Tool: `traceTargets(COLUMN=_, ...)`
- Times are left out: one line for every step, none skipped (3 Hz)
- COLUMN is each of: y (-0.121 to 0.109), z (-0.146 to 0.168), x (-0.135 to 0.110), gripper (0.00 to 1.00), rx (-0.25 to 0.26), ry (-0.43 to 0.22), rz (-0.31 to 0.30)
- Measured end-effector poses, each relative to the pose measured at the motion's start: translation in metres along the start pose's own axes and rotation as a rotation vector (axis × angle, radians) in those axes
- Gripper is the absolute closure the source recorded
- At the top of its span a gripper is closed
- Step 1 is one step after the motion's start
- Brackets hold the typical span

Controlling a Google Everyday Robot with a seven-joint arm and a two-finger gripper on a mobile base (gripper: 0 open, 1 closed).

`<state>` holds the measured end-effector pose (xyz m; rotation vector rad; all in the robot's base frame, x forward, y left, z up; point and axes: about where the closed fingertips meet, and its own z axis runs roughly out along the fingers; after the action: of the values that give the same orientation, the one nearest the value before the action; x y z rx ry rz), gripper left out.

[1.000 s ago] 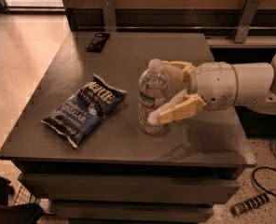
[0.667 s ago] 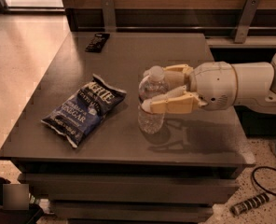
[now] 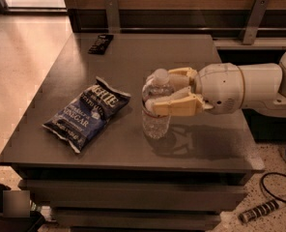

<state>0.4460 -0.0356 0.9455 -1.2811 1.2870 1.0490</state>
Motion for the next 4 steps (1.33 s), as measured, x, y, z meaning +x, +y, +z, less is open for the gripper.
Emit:
traceTargets(y=0.001, z=0.002, x=-0.001, gripper=1.00, rx=-0.004, ry=0.001, rz=-0.002)
traceTargets(y=0.001, z=0.002, x=-0.001, gripper=1.00, rx=-0.004, ry=0.001, rz=-0.002)
traceTargets(y=-0.025, z=0.002, x=-0.015, gripper=1.00, rx=-0.009, ry=0.015, rz=0.004)
traceTargets(y=-0.090, z=0.003, x=-0.009, gripper=1.00, rx=-0.020, ry=0.064, rz=0.099)
